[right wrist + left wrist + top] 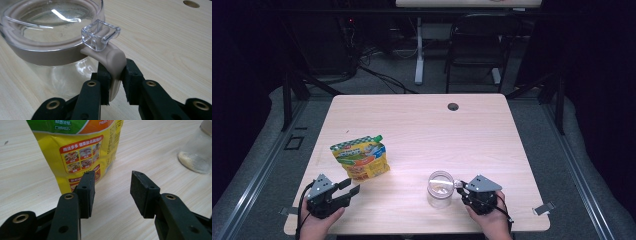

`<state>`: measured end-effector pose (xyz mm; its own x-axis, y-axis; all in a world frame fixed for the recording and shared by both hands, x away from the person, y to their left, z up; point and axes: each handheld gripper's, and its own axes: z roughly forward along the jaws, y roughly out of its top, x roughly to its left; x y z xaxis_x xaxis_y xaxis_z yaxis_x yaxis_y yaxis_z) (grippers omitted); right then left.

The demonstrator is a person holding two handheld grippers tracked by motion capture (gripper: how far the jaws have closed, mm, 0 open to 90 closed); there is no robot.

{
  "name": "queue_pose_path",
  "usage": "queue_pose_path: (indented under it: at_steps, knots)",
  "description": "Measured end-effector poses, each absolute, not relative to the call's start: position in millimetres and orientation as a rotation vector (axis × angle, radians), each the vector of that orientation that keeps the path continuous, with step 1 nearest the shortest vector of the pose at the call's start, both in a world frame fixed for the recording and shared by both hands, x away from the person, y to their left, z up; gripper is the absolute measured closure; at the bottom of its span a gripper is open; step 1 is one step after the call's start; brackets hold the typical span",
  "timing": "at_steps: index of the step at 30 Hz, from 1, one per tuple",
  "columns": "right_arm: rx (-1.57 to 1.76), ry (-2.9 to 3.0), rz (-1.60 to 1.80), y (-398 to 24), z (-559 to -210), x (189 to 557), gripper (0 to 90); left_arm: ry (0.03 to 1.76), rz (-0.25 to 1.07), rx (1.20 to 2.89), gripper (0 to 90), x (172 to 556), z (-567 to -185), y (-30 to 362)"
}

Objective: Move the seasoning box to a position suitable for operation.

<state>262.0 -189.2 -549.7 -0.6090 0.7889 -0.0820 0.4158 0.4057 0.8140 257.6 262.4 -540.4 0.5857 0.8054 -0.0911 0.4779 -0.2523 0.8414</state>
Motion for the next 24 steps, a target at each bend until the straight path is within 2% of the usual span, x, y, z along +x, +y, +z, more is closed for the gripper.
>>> queue_pose_path:
  at_steps: [4, 24]
  knots:
    - [1.057, 2.185, 1.118, -194.6, -546.5, 258.4, 70.7, 1.031, 0.46, 1.901, 54.2, 257.1, -540.2, 261.1]
    - [1.105, 2.132, 1.158, -205.4, -540.4, 245.1, 69.8, 0.959, 0.418, 1.903, 52.6, 265.9, -537.9, 243.4]
